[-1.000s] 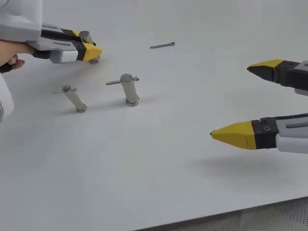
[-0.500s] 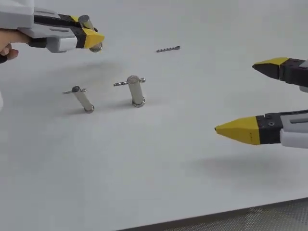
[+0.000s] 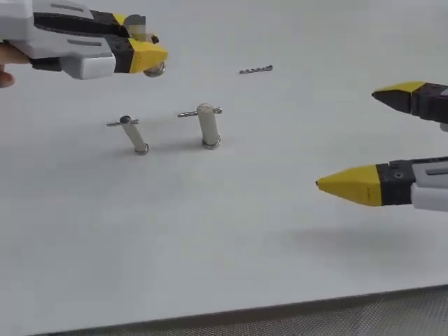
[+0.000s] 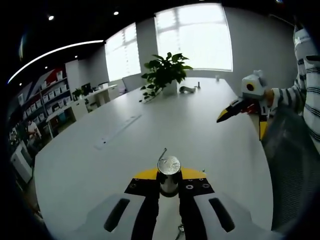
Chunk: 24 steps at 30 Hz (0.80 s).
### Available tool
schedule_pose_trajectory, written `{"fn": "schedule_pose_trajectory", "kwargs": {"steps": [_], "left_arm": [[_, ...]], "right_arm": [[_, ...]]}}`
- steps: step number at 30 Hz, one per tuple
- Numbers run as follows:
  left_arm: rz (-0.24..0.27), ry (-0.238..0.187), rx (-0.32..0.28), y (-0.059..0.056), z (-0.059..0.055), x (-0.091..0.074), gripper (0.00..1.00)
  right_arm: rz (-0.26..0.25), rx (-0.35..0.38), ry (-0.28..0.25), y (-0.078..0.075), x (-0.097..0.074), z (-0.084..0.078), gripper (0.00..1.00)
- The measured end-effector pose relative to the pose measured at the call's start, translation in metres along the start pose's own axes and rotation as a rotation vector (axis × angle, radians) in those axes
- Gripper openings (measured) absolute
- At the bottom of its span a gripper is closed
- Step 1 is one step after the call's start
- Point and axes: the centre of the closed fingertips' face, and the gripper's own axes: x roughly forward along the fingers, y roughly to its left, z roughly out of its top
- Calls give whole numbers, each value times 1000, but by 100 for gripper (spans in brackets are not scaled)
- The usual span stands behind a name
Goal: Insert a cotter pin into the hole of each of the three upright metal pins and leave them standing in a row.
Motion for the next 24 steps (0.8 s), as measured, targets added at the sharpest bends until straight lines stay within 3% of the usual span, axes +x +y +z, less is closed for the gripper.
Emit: {"fn": "schedule_pose_trajectory", "kwargs": {"steps": [8,14,24], "left_arm": [[-42,-17,-8,-38,-5,2,10],[-70,2,-22,-62,-18,6,10],[-132,38,2,-100,-26,20,10]], "right_arm": [[30,-3,10,9,2,-3,91],[43,-8,16,15,1,-5,91],[59,-7,19,22,1,-9,92]]}}
